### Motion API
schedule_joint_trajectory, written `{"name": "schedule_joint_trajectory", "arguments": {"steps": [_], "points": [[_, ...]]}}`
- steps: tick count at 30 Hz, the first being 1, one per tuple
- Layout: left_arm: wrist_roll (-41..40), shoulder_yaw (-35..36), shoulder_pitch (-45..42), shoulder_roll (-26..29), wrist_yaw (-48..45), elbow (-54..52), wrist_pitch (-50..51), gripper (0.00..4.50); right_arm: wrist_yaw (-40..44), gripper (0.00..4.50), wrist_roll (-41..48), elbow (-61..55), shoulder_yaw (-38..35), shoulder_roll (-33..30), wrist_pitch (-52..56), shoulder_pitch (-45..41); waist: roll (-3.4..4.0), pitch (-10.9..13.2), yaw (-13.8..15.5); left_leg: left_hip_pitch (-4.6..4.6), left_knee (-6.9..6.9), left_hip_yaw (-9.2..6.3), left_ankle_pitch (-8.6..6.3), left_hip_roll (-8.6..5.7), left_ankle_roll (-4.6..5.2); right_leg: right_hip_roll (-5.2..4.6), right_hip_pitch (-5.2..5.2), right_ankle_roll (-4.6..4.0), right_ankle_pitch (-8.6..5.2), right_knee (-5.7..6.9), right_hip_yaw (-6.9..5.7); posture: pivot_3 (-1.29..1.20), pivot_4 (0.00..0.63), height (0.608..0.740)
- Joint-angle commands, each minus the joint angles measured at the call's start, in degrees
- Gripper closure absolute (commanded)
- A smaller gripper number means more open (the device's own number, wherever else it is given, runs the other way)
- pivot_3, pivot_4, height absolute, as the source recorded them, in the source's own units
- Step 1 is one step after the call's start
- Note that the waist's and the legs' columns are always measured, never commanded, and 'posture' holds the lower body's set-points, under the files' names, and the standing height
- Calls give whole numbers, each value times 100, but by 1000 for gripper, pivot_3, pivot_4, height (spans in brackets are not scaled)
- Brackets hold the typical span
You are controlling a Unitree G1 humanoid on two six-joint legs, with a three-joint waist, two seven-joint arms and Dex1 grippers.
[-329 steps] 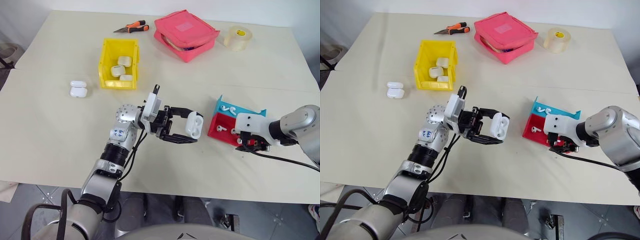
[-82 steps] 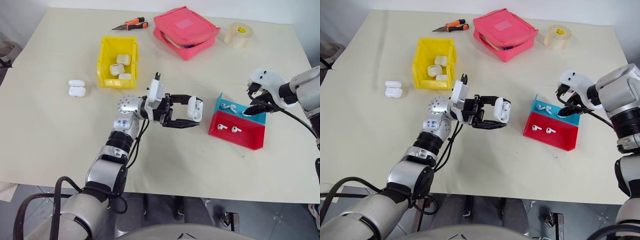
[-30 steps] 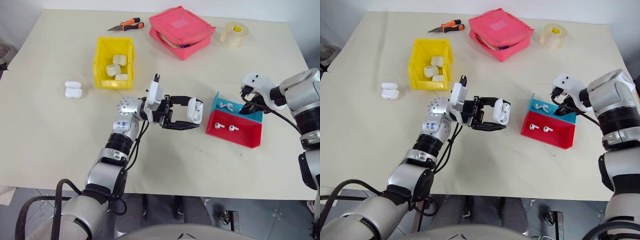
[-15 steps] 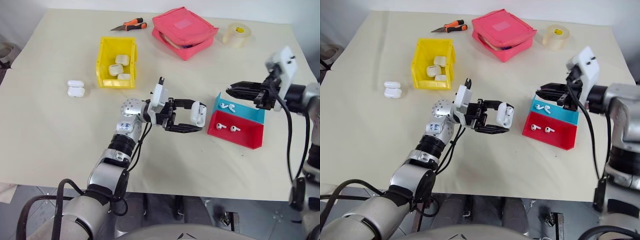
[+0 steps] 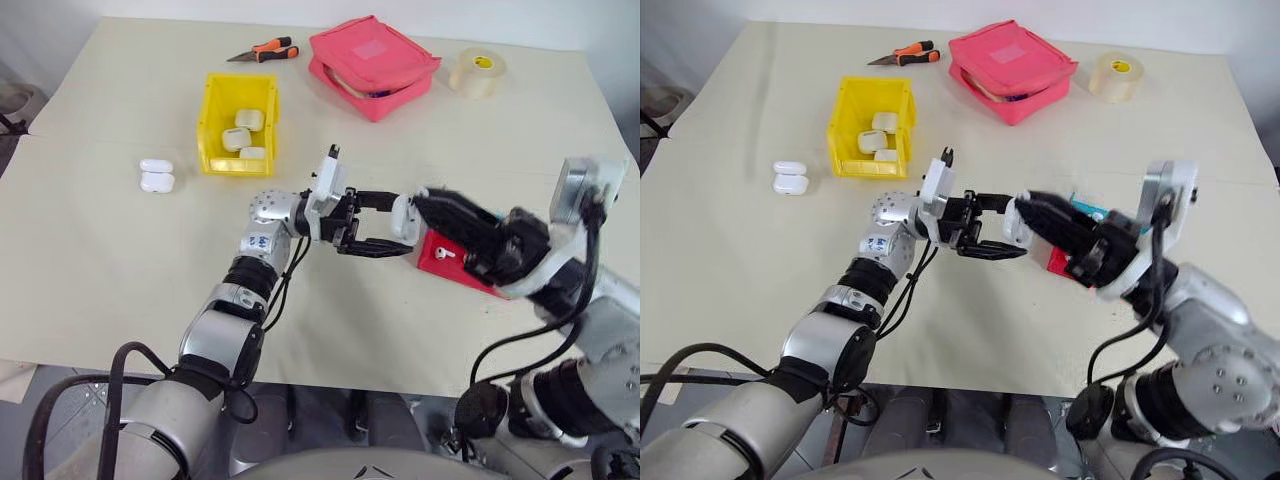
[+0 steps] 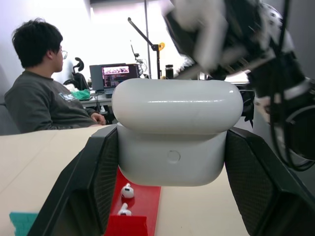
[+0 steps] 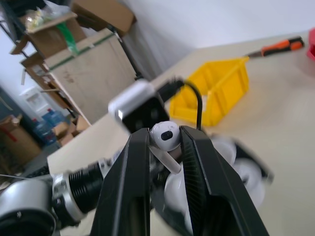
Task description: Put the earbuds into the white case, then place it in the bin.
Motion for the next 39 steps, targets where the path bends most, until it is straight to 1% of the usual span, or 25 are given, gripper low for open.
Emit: {"name": "schedule_joint_trajectory", "arguments": {"steps": [1,8,13,16,21,27,30,35,39], "points": [[-166,-29,-143,-97,-643,-68,-44,1701,-436,3977,574,-206,-162,-41,-104,171,0,0,-4,3,0,1,0,1,0,3,0,0,0,0,1,0,150,740],[-243,-47,-193,-90,-643,-97,3,1701,-1225,3977,1486,54,172,-470,-791,823,0,0,-4,7,-3,8,-1,5,1,8,0,0,0,-1,10,0,150,740],[-295,-84,-184,-87,-643,-165,45,1701,-1691,3977,1779,299,689,-884,-1592,1261,0,0,-7,8,-3,12,-1,5,2,7,0,0,0,-3,13,0,150,740],[-358,-160,-121,-78,-644,-297,126,1701,-1797,3977,1752,472,990,-1157,-2120,1369,0,0,-5,9,-4,13,-1,5,2,8,0,0,0,-4,13,0,150,740],[-442,-299,-7,-26,-644,-473,218,1701,-2006,3977,1953,669,1381,-1573,-2784,1483,0,0,-5,9,-4,15,-2,11,3,9,0,0,0,-5,14,0,150,740],[-454,-284,2,-52,-643,-505,238,1701,-2073,3977,2177,646,1836,-2024,-3315,1954,0,0,8,9,-4,16,-2,12,5,8,0,0,0,-7,14,0,150,740],[-440,-239,-50,-59,-636,-440,234,1701,-1929,3977,2116,553,2038,-2285,-3571,2231,0,0,8,9,-4,18,-3,12,6,8,0,0,0,-8,14,0,150,740],[-441,-223,-75,-64,-628,-412,236,1701,-1726,3977,1699,527,2438,-2676,-4010,2536,0,0,8,9,-3,20,-4,11,7,10,0,0,0,-11,14,0,150,740],[-449,-237,-61,-68,-629,-443,250,1701,-1614,3977,1216,650,2627,-2716,-4551,2564,0,0,9,9,-3,21,-3,11,7,12,0,0,0,-11,14,0,150,740]]}}
